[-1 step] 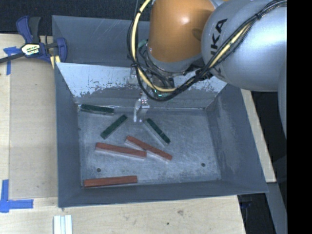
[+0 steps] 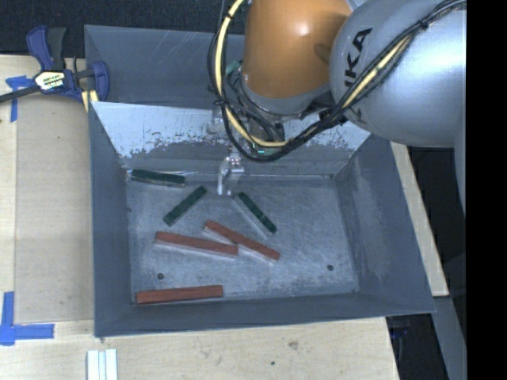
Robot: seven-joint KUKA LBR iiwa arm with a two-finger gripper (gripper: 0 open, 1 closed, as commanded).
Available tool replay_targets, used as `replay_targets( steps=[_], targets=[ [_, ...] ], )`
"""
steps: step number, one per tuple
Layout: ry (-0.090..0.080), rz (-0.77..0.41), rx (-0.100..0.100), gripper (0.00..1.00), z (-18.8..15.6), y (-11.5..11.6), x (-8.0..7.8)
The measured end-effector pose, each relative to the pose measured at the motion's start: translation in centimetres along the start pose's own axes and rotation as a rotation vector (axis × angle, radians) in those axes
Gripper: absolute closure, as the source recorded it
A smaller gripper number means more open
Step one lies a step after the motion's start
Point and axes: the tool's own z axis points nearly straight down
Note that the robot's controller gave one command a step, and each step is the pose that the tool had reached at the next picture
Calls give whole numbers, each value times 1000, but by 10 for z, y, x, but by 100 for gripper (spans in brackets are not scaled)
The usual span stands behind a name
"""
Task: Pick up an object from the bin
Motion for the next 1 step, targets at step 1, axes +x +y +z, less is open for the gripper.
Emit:
replay_targets(
  steps=[1],
  targets=[
    [-4,-70,0,0,45,9,8]
  ],
)
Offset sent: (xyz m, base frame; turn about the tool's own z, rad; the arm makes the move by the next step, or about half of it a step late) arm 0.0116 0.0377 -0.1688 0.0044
